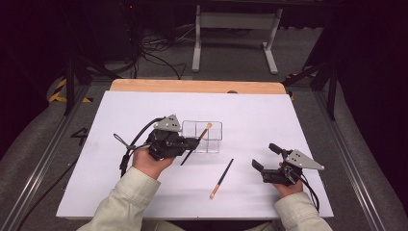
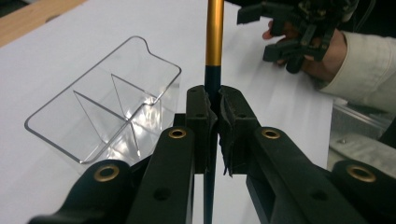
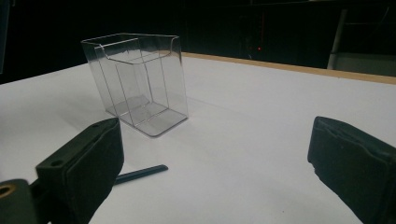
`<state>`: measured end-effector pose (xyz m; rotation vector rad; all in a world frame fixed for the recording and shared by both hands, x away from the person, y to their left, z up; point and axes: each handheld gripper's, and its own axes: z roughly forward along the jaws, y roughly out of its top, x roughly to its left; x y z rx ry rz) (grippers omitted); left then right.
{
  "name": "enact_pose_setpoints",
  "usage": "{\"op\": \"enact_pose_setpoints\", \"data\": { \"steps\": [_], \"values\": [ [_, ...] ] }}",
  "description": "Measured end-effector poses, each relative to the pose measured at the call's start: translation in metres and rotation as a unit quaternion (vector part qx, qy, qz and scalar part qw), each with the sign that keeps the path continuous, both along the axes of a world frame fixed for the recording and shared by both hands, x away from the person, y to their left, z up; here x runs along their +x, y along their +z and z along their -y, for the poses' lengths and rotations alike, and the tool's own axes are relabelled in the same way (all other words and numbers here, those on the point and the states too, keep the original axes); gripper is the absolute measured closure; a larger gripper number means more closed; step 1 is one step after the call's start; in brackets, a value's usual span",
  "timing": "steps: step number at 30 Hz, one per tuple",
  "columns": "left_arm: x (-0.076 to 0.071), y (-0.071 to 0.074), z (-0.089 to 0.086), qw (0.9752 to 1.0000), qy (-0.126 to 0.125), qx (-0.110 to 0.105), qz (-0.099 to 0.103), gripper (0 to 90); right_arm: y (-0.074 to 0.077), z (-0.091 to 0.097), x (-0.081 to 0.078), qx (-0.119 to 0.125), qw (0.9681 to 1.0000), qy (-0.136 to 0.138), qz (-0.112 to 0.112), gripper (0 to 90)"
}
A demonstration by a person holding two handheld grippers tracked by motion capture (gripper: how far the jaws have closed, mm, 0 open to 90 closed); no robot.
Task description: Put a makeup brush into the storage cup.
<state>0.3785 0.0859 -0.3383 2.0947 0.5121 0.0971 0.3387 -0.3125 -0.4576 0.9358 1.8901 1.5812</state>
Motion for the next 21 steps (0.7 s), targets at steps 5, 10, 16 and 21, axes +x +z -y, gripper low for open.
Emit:
{"op": "enact_pose_setpoints", "data": {
  "steps": [5, 10, 16, 21],
  "values": [
    [0.002, -0.004, -0.006, 0.9985, -0.005, -0.052, 0.015, 82.8, 0.0, 0.0, 0.0, 0.0, 1.0, 0.0, 0.0, 4.0],
    [0.002, -0.007, -0.008, 0.9969, 0.004, -0.073, 0.03, 82.7, 0.0, 0.0, 0.0, -0.001, 1.0, 0.0, 0.0, 4.0],
    [0.004, -0.012, -0.011, 0.992, -0.001, -0.116, 0.049, 82.8, 0.0, 0.0, 0.0, -0.001, 1.0, 0.0, 0.0, 4.0],
    [0.007, -0.015, -0.014, 0.9841, -0.014, -0.168, 0.055, 82.7, 0.0, 0.0, 0.0, -0.001, 1.0, 0.001, 0.001, 4.0]
  ]
}}
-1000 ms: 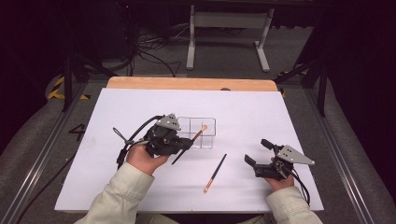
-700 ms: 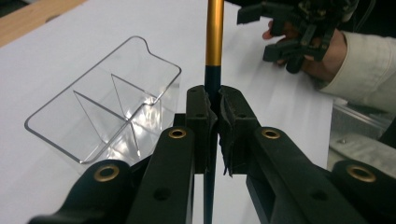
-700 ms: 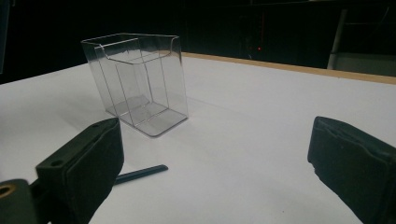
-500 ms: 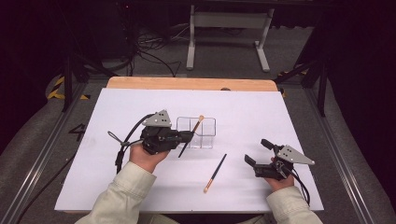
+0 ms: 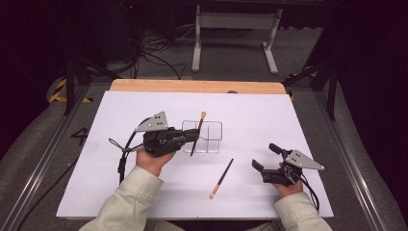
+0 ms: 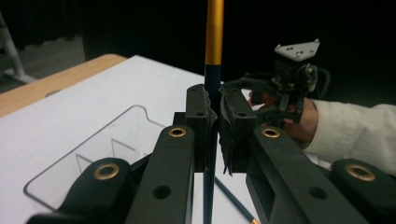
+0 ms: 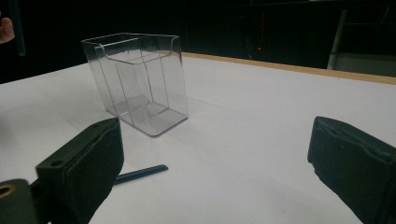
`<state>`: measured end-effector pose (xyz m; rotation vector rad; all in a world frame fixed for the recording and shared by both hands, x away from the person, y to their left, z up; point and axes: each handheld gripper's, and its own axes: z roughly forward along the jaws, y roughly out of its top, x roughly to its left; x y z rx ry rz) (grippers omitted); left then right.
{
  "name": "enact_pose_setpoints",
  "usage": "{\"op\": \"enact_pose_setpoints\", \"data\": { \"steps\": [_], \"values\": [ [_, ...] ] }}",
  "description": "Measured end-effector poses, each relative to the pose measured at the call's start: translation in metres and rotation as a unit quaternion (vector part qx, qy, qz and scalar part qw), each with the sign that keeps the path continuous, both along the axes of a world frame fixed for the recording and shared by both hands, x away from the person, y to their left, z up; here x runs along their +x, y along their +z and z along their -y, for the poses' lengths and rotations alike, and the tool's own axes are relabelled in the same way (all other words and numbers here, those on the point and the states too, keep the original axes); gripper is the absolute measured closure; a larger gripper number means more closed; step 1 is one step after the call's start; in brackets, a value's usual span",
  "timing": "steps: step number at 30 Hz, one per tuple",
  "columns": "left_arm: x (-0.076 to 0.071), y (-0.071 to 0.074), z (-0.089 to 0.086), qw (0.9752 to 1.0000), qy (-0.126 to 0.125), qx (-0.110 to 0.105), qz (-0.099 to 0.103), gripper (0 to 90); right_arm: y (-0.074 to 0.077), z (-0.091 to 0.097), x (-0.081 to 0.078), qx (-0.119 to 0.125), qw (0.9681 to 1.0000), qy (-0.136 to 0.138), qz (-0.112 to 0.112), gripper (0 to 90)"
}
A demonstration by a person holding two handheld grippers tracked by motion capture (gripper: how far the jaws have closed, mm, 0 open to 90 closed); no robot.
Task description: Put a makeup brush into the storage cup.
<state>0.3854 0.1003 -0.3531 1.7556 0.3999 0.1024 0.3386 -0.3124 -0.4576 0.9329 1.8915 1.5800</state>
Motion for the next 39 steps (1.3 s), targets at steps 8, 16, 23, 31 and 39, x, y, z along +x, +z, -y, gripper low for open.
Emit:
{"op": "enact_pose_setpoints", "data": {
  "steps": [8, 16, 23, 31, 39],
  "values": [
    [0.003, -0.003, -0.002, 0.9987, -0.002, -0.039, 0.034, 82.7, 0.0, 0.0, 0.0, 0.0, 1.0, 0.0, 0.001, 4.0],
    [0.006, -0.005, 0.004, 0.9966, 0.013, -0.041, 0.071, 82.7, 0.0, 0.0, 0.0, -0.001, 1.0, 0.0, 0.002, 4.0],
    [0.011, -0.006, 0.007, 0.9953, 0.01, -0.062, 0.074, 82.6, 0.0, 0.0, 0.0, -0.001, 1.0, 0.0, 0.002, 3.9],
    [0.02, -0.008, 0.012, 0.9957, 0.011, -0.071, 0.058, 82.7, 0.0, 0.0, 0.0, 0.0, 1.0, 0.0, 0.0, 3.9],
    [0.027, -0.01, 0.019, 0.9957, 0.026, -0.07, 0.055, 82.7, 0.0, 0.0, 0.0, 0.0, 1.0, 0.0, 0.0, 3.9]
  ]
}}
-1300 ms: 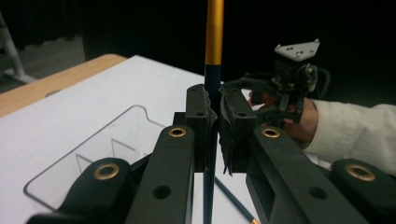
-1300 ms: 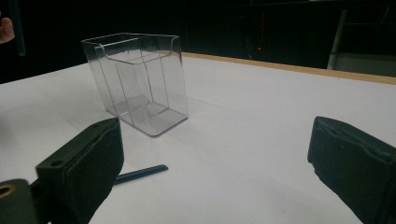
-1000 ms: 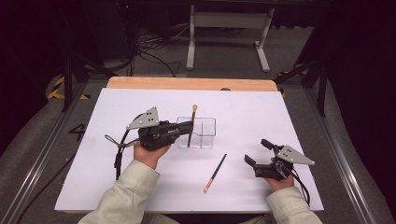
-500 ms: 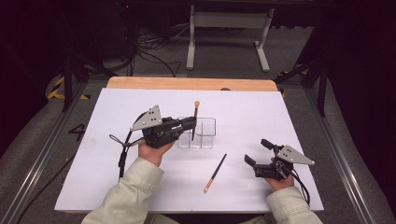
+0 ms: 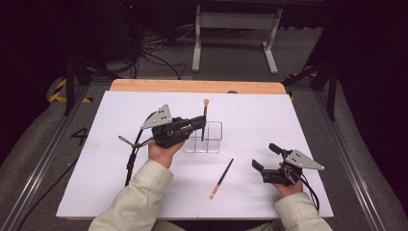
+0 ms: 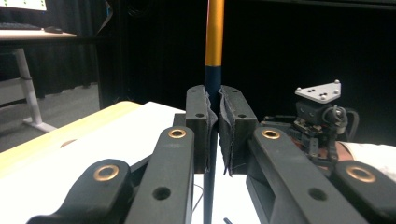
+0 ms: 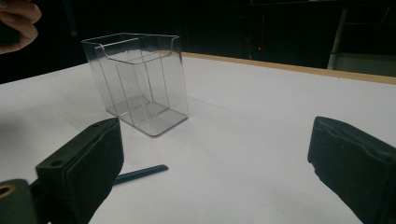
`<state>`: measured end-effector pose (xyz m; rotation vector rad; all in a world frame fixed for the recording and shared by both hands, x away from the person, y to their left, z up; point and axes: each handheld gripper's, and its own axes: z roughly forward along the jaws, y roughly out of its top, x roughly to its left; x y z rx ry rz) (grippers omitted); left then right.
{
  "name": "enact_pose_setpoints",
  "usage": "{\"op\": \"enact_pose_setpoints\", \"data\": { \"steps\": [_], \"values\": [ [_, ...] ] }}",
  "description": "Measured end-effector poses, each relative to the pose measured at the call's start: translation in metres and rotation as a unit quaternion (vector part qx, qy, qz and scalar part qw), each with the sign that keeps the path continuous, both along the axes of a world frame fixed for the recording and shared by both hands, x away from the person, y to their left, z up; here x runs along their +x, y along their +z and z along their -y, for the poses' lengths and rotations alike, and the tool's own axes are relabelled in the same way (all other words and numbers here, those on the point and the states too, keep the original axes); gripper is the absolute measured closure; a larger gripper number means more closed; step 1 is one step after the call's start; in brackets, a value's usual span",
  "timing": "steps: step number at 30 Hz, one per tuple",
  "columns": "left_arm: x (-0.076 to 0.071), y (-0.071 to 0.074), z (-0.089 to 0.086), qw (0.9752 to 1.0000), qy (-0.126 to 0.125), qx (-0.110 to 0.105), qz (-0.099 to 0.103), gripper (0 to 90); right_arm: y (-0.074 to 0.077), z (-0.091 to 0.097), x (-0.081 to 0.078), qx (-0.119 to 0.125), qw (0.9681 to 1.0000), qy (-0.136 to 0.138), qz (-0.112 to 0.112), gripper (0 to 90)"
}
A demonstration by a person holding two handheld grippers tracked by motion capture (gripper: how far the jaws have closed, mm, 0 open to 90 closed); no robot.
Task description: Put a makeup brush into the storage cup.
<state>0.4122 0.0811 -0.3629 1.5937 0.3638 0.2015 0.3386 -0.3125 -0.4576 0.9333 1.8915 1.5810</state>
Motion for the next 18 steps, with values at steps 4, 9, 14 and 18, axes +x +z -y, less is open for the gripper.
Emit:
{"op": "enact_pose_setpoints", "data": {
  "steps": [4, 9, 14, 18],
  "values": [
    [0.005, 0.002, 0.002, 1.0, 0.003, -0.004, -0.003, 82.7, 0.0, 0.0, 0.0, 0.0, 1.0, 0.0, 0.0, 3.9],
    [0.01, 0.004, 0.005, 0.9999, 0.007, -0.009, 0.003, 82.7, 0.0, 0.0, 0.0, 0.001, 1.0, 0.0, -0.001, 3.9],
    [0.014, 0.002, 0.008, 0.9998, 0.018, -0.006, 0.011, 82.7, 0.0, 0.0, 0.0, 0.0, 1.0, 0.001, 0.0, 3.9],
    [0.018, 0.0, 0.007, 0.9996, 0.026, -0.003, 0.012, 82.6, 0.0, 0.0, 0.0, 0.0, 1.0, 0.001, 0.0, 3.9]
  ]
}}
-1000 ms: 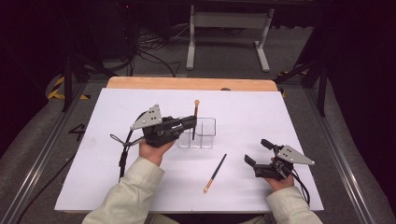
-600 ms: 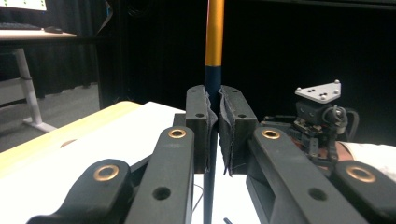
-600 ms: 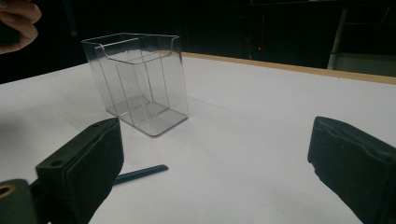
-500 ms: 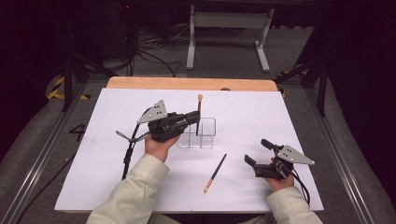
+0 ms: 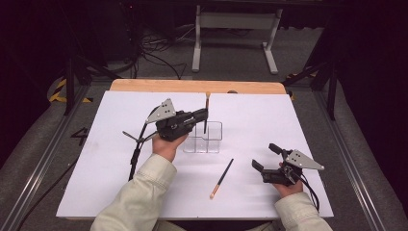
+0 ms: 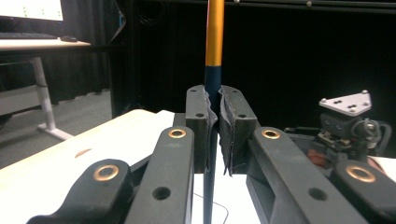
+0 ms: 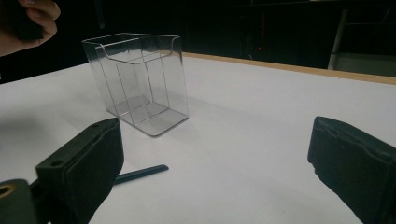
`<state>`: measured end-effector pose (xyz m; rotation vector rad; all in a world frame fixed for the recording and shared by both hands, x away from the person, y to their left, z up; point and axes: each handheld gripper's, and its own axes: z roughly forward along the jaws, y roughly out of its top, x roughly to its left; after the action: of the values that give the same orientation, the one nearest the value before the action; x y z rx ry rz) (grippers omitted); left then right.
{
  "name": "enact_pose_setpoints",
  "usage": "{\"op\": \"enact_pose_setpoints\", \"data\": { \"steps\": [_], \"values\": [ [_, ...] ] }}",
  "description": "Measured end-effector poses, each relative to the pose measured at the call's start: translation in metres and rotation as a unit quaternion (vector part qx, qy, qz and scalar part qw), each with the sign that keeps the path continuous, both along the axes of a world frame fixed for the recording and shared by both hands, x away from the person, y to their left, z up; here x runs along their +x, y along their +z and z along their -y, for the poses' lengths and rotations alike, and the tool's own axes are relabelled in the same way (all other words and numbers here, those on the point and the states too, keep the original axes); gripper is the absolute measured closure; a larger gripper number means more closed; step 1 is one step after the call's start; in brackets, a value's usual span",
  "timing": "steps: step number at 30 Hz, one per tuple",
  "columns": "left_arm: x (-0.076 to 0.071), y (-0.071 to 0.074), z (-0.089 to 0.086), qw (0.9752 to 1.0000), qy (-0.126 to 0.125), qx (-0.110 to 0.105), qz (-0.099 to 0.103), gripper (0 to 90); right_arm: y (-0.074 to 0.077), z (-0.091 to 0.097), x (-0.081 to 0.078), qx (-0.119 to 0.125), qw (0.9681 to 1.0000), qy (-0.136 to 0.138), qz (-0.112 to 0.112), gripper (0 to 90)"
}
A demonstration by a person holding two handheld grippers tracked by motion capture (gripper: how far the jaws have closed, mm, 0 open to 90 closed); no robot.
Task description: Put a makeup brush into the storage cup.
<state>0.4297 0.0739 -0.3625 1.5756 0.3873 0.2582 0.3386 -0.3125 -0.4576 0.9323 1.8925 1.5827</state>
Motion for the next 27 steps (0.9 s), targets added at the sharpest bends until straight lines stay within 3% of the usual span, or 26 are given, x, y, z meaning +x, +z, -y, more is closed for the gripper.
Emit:
{"op": "enact_pose_setpoints", "data": {
  "steps": [7, 14, 20, 27],
  "values": [
    [0.005, -0.003, -0.001, 0.9998, 0.018, 0.009, 0.005, 82.6, 0.0, 0.0, 0.0, 0.0, 1.0, 0.0, 0.001, 3.9],
    [0.014, -0.01, -0.004, 0.9998, 0.02, 0.004, -0.004, 82.6, 0.0, 0.0, 0.0, -0.001, 1.0, 0.0, 0.001, 3.9],
    [0.018, -0.015, -0.003, 0.9996, 0.023, 0.015, -0.007, 82.6, 0.0, 0.0, 0.0, 0.0, 1.0, 0.0, 0.001, 3.9],
    [0.022, -0.028, -0.004, 0.9994, 0.023, 0.013, -0.024, 82.6, 0.0, 0.0, 0.0, 0.0, 1.0, 0.0, 0.002, 3.9]
  ]
}}
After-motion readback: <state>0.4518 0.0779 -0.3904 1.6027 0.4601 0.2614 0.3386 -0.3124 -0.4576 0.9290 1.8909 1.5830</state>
